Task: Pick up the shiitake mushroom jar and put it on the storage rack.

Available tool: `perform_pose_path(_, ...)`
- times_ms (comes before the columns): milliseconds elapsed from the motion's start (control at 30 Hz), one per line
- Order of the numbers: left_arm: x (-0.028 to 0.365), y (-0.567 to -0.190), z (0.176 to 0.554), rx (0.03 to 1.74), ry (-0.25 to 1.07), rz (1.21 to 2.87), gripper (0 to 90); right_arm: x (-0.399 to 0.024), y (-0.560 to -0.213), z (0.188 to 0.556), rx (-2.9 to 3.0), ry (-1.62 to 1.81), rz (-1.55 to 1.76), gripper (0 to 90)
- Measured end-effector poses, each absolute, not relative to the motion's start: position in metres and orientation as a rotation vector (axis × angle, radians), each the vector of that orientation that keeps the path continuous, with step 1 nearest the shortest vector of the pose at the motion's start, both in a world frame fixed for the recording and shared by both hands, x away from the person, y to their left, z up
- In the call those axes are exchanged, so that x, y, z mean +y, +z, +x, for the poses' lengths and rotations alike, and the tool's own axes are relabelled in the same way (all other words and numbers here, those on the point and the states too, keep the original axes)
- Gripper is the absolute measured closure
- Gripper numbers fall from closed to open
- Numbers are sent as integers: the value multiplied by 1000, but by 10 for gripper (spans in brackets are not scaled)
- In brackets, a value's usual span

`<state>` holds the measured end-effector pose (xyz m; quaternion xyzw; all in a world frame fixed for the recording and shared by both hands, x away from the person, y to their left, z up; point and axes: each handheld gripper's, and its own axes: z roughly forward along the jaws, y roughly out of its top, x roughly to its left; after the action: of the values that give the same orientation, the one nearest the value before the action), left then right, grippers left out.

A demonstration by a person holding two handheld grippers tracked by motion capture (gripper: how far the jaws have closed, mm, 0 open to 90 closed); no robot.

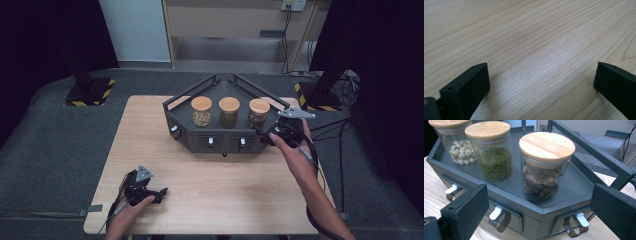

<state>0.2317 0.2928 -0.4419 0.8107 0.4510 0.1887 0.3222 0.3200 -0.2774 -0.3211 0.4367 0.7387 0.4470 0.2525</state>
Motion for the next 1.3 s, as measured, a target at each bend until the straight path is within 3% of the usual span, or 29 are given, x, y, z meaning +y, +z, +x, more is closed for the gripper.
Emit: perform_pose_path(1300,293,-442,232,1184,496,2128,0,-277,-356,298,2093,1183,1200,21)
